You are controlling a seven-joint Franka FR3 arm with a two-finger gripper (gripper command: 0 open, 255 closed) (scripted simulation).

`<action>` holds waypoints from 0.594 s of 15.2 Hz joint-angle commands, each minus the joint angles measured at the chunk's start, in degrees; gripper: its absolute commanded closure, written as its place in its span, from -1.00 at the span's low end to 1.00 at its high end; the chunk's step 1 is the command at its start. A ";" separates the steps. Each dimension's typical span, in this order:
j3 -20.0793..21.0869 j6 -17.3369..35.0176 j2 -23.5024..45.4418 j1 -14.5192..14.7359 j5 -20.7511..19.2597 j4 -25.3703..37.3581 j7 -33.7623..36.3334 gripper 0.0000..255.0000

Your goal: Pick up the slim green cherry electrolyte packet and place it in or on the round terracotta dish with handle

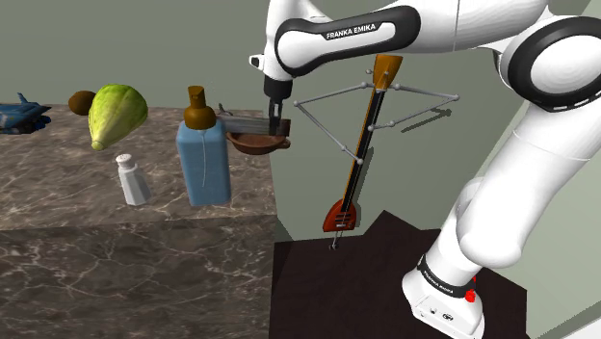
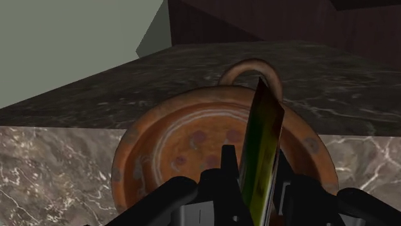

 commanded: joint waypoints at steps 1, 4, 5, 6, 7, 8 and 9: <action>0.00 -0.10 0.38 0.00 0.03 -0.37 -0.08 -1.00; 0.10 0.03 0.33 0.09 0.01 -0.56 0.11 -1.00; 0.09 0.03 0.32 0.09 0.01 -0.58 0.11 -1.00; 0.06 -0.17 0.41 0.05 0.03 -0.27 0.02 -1.00; 0.08 -2.00 -0.04 0.08 0.09 1.11 -0.02 -1.00; 0.11 -3.85 -0.42 0.10 0.14 2.58 -0.05 -1.00; 0.13 -5.71 -0.73 0.13 0.18 4.13 -0.08 -1.00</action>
